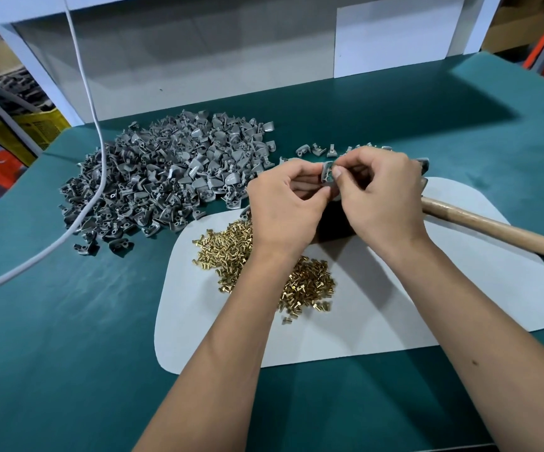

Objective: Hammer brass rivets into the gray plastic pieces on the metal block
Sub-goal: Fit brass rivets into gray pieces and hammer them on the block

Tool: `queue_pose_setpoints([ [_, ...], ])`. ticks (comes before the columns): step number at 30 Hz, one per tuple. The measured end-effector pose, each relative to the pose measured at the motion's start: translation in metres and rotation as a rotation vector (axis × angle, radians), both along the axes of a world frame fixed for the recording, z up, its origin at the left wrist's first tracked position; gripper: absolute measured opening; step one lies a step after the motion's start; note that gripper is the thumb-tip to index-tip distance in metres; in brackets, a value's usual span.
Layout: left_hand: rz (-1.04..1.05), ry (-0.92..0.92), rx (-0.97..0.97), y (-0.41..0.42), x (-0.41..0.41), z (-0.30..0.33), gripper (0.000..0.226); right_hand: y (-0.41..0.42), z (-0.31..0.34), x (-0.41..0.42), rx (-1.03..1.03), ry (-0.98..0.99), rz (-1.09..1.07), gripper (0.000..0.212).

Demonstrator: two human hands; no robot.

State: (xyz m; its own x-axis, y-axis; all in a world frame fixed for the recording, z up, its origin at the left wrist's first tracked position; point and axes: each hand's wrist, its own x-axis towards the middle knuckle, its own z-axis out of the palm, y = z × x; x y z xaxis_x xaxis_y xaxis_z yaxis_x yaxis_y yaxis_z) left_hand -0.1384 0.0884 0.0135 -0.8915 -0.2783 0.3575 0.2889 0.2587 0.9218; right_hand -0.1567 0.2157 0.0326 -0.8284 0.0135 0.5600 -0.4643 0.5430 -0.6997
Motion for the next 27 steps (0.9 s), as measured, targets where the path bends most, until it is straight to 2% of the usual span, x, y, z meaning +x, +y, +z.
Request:
queue_pose_setpoints([
  [12,0.054,0.033,-0.047,-0.004,0.006,0.006,0.025,0.005,0.002,0.0,0.039,0.059,0.095,0.02],
  [16,0.09,0.021,-0.073,-0.006,0.005,0.007,0.034,0.005,0.002,-0.001,0.047,0.068,0.123,0.02],
  [18,0.099,0.04,-0.065,-0.007,0.005,0.007,0.029,0.006,0.003,-0.001,0.077,0.077,0.137,0.02],
  [21,0.059,0.034,-0.041,-0.01,0.003,0.006,0.009,0.012,0.006,-0.004,0.081,0.071,0.08,0.022],
  [24,0.073,-0.01,-0.182,-0.015,-0.001,0.004,0.006,0.028,0.009,-0.013,0.085,-0.056,-0.088,0.019],
  [27,0.058,-0.033,-0.357,-0.019,-0.003,0.001,0.006,0.055,0.01,-0.02,0.28,-0.331,-0.288,0.025],
])
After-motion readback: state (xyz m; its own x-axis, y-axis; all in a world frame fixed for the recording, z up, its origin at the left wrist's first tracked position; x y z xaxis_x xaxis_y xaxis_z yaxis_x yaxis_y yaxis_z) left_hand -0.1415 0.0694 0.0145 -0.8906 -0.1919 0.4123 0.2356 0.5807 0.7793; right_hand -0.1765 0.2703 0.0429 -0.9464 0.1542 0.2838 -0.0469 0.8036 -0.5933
